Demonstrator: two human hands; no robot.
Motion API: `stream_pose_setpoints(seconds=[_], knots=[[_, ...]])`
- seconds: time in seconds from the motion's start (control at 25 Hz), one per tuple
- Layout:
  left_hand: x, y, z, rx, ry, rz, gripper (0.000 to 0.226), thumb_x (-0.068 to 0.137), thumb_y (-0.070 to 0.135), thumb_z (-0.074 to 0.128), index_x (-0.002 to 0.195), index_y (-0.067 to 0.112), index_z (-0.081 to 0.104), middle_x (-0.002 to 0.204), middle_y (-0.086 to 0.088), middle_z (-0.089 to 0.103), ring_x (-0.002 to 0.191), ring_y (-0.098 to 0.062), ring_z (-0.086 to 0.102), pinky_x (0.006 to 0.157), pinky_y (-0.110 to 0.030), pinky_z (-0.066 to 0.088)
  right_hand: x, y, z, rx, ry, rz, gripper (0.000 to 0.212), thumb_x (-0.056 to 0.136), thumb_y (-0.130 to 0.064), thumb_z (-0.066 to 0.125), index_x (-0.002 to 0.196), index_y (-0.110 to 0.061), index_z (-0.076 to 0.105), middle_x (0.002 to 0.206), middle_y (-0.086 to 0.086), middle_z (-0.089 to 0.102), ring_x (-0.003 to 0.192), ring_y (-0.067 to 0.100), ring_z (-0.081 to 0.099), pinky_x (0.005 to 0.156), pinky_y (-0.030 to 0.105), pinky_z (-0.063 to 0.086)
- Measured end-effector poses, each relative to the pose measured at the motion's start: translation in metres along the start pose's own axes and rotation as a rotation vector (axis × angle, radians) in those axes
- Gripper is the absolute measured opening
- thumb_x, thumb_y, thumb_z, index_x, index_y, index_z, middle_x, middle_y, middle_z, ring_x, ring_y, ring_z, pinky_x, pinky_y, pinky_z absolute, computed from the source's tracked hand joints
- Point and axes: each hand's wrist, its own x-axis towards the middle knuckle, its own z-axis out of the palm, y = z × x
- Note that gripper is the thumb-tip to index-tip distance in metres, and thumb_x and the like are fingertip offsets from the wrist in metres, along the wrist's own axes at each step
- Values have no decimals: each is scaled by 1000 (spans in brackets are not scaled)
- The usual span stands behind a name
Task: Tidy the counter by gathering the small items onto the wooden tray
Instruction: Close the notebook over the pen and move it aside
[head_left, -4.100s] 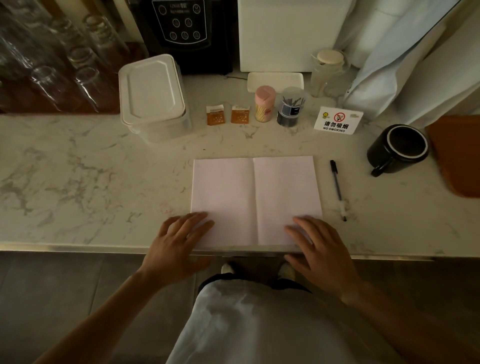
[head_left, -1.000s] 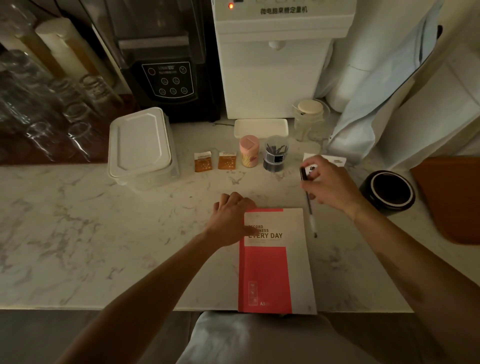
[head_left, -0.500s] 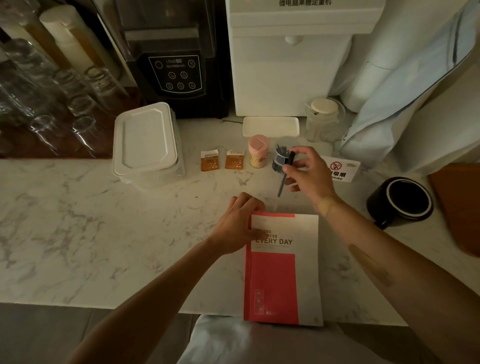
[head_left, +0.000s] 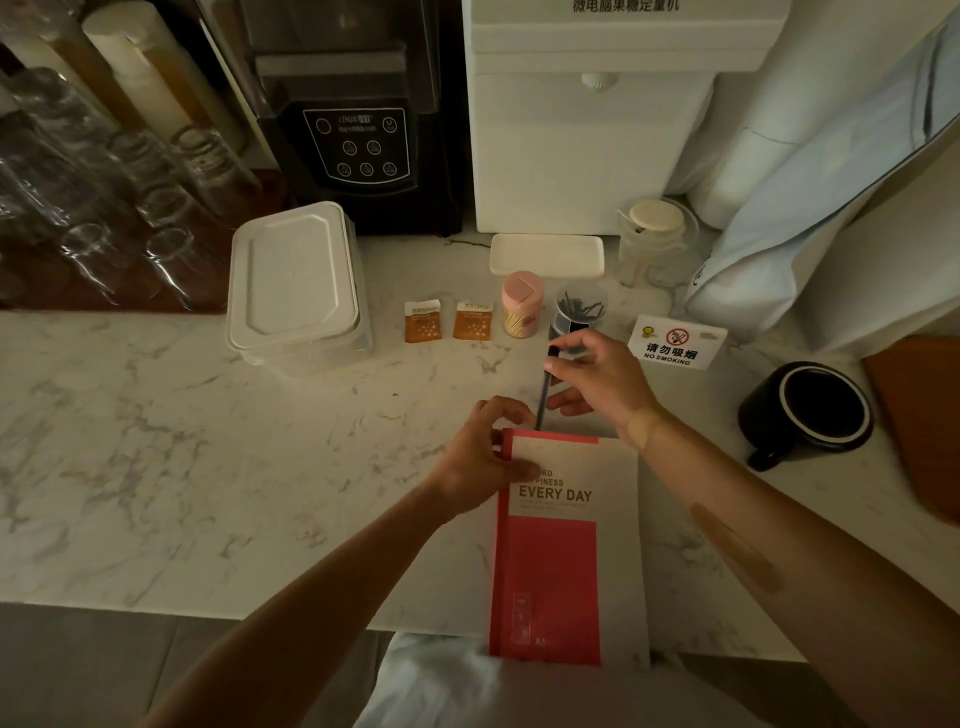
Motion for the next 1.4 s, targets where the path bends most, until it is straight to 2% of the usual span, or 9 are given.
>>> stream_pose_setpoints(seconds=[0.08,0.16,0.28,0.4,0.68,0.8,1.0,1.16,1.4], knots=[[-8,-4,3,-257,52,-88,56,74,-6,77,117,22,56,123,-7,56,101,-25,67,73,-38,61,2,-1,-3,26,-31,90,20,88,-16,71,104,-20,62,96,10,72,64,30,74,56,35,60],[-15,-8,6,-432,52,-202,43,81,-1,72,120,13,60,115,-15,67,98,-28,71,77,-39,60,4,-3,-6,40,-81,156,21,87,-15,72,104,-18,62,91,11,74,67,31,74,57,35,61],[-23,-13,6,-281,4,-281,20,93,17,63,110,8,69,103,-11,75,93,-24,73,80,-37,60,3,-5,-7,40,-132,177,23,84,-14,75,104,-14,64,81,9,77,69,28,75,55,31,60],[-25,-14,4,-207,-7,-270,21,96,23,59,109,10,70,98,-7,77,88,-21,74,73,-31,60,-2,-3,-6,-27,-151,155,17,84,-18,75,97,-15,66,75,6,77,69,24,75,52,26,56],[-28,-13,4,-268,-12,-241,24,95,26,60,110,11,70,101,-8,76,92,-25,73,77,-37,60,-12,6,3,-219,-203,41,8,79,-23,79,81,-17,75,72,-8,74,63,3,65,52,13,47],[-29,-12,3,-281,-21,-235,25,95,26,60,112,10,69,103,-9,76,94,-27,73,80,-40,60,-14,6,2,-215,-220,10,8,79,-20,79,84,-15,75,74,-9,74,62,1,64,50,7,43],[-28,-12,3,-274,-26,-236,24,96,24,59,112,10,69,103,-10,75,94,-27,73,83,-42,59,-19,7,4,-201,-206,-12,11,81,-20,78,88,-12,75,79,-5,75,66,6,68,58,13,46],[-29,-11,8,-261,-40,-201,22,94,23,63,112,12,69,102,-8,76,93,-25,73,78,-36,60,-24,11,15,-217,-155,-69,14,83,-21,76,92,-11,74,87,2,75,77,14,71,69,21,55],[-30,-12,12,-280,-7,-191,20,93,22,64,109,12,70,99,-5,77,91,-22,74,70,-28,59,-26,11,25,-218,-25,-60,6,83,-22,75,81,-25,71,88,-6,75,81,9,70,80,28,58]])
